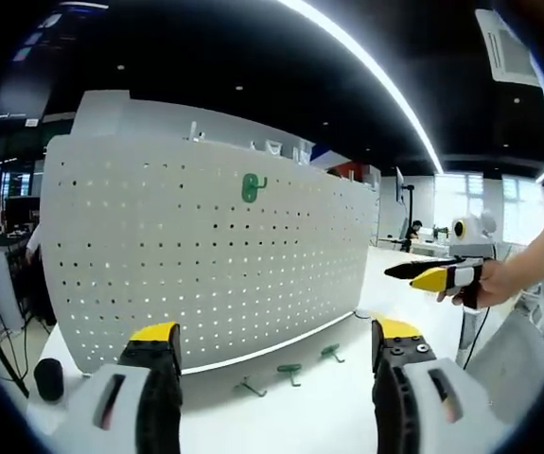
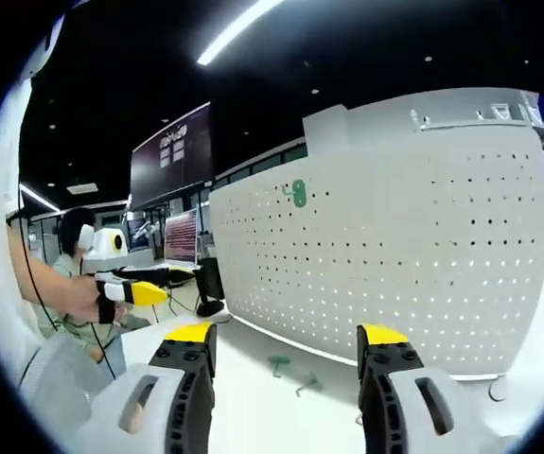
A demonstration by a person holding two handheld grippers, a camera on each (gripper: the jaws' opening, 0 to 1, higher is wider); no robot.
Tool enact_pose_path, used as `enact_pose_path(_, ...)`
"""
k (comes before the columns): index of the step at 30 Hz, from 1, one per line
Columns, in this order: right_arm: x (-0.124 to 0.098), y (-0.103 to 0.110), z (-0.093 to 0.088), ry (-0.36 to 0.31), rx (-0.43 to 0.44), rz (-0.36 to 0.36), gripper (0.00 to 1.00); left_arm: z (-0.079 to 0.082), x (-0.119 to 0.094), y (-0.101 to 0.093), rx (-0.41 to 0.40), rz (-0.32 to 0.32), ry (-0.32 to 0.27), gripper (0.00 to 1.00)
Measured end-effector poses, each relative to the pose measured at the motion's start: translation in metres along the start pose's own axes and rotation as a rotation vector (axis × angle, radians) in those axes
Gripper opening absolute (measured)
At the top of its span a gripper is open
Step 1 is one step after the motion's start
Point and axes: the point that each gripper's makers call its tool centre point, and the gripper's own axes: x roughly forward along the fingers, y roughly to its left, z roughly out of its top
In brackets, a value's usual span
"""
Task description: Insert the hook assembly into the mounting plate slot until the hook locks in place.
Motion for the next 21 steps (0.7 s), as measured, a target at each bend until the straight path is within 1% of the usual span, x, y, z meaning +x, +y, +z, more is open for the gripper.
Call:
enact_pose_path(4, -0.009, -0.002, -0.005, -0.002, 0.013, -0.02, 0.59, -0.002, -0.003, -0.002, -0.014, -0.006, -0.008, 0.86)
enact_pose_path(10, -0.017, -0.003, -0.01, 0.0, 0.026, -0.037, 0.59, -0.011, -0.008, 0.0, -0.018, 0.003, 0.009, 0.86)
enact_pose_path(21, -0.031, -0.005, -0.021, 0.014, 0.035, -0.056, 0.59, -0.016, -0.015, 0.001, -0.02, 0.009, 0.025, 0.86)
